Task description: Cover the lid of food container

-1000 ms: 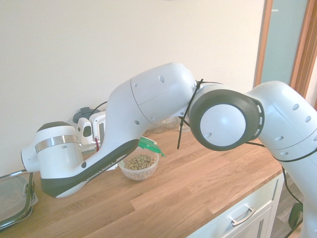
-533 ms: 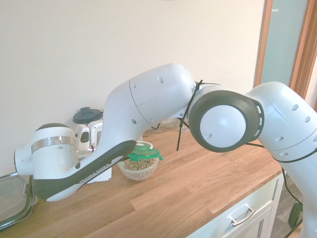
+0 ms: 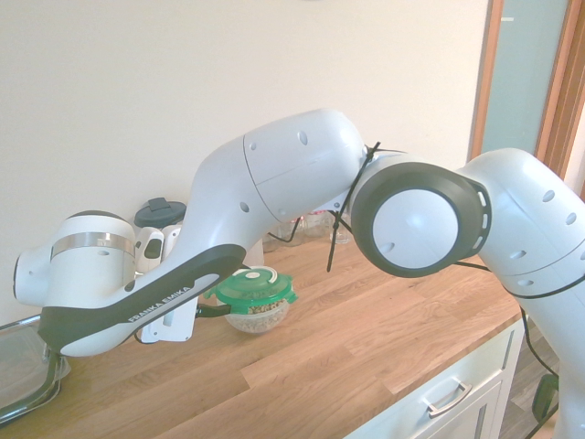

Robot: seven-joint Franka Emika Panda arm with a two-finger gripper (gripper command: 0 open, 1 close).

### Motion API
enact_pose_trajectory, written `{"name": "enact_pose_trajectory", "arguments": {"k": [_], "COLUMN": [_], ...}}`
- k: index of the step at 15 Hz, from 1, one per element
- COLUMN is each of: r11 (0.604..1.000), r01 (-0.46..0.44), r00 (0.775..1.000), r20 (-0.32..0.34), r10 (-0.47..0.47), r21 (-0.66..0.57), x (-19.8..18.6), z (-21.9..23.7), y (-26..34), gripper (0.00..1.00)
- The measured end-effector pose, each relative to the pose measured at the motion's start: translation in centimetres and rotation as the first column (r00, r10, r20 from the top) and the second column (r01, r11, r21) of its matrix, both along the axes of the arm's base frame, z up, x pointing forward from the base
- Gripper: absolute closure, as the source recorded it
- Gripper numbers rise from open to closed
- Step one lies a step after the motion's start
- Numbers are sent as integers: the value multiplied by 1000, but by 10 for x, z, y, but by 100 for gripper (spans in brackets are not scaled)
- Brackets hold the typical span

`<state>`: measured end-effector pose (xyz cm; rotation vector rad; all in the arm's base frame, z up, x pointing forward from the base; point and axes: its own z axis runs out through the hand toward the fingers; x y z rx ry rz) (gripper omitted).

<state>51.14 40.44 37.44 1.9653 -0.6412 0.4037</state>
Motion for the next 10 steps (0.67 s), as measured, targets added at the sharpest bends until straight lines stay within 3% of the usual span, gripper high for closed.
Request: {"name": "enact_pose_trajectory", "arguments": {"k": [6, 10], "r11": [993, 945], "r01": [3, -9], "r00": [999, 992], "r20": [-33, -118], "r10": [0, 50], "r21": [120, 326], "x": [-15, -33], "z": [41, 73], "y": [6, 10], "gripper": [0, 0]}}
